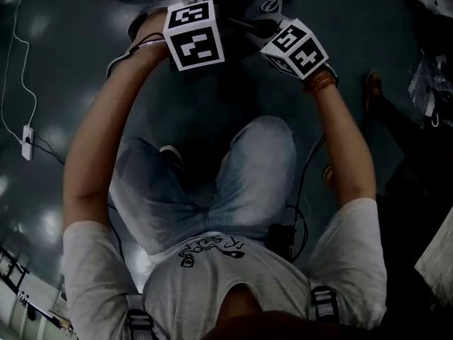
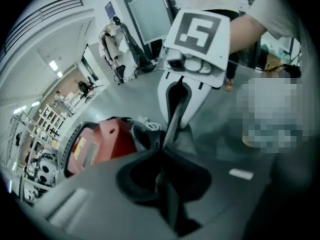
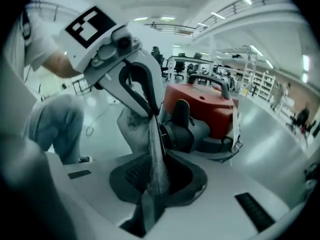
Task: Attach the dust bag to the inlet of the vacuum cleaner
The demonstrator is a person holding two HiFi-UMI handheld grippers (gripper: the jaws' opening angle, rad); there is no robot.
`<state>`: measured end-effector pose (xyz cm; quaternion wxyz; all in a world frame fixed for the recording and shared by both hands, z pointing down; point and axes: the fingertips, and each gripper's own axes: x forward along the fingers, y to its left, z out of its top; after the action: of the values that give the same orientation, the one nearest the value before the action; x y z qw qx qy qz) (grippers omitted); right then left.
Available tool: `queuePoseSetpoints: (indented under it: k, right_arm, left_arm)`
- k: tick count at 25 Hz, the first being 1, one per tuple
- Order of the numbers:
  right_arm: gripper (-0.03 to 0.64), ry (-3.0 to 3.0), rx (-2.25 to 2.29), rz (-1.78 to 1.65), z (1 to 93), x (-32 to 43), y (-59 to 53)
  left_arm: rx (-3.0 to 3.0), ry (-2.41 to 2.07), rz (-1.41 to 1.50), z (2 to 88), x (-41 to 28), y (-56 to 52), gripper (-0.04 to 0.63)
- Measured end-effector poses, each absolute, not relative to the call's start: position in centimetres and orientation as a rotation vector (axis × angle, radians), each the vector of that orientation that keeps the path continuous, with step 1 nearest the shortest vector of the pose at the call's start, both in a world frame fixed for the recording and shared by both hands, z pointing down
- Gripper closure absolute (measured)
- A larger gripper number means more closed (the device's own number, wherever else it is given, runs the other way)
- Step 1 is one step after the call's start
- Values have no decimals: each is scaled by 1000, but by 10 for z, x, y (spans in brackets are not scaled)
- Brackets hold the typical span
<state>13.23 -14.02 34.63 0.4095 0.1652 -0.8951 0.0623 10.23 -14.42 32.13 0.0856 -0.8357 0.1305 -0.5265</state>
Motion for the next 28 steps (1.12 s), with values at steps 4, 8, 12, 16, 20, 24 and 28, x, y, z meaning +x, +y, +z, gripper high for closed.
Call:
queuePoseSetpoints:
  k: [4, 8, 12, 16, 20, 24, 28]
  right_arm:
    - [566, -2170, 357, 24, 345, 132, -141]
    - [563, -1947, 223, -362, 337, 121, -145]
    - [565, -2087, 296, -177, 339, 123, -147]
    - [565, -2297, 437, 276, 348, 137, -150]
    - [565, -2214, 404, 121, 347, 132, -150]
    - [563, -2000, 296, -291, 337, 120, -153]
    - [563, -2036, 333, -297, 336, 121, -152]
  left_arm:
    - [-2628, 429, -1505, 320, 101, -145, 565]
    - [-2781, 440, -1490, 326, 87, -139, 571]
    - [-2724, 444, -1504, 323, 90, -142, 571]
    - [-2556, 367, -1560, 321, 106, -155, 563]
    - [-2591, 373, -1527, 321, 102, -153, 563]
    - [-2690, 417, -1502, 325, 86, -147, 569]
    - [-2656, 429, -1507, 327, 86, -147, 571]
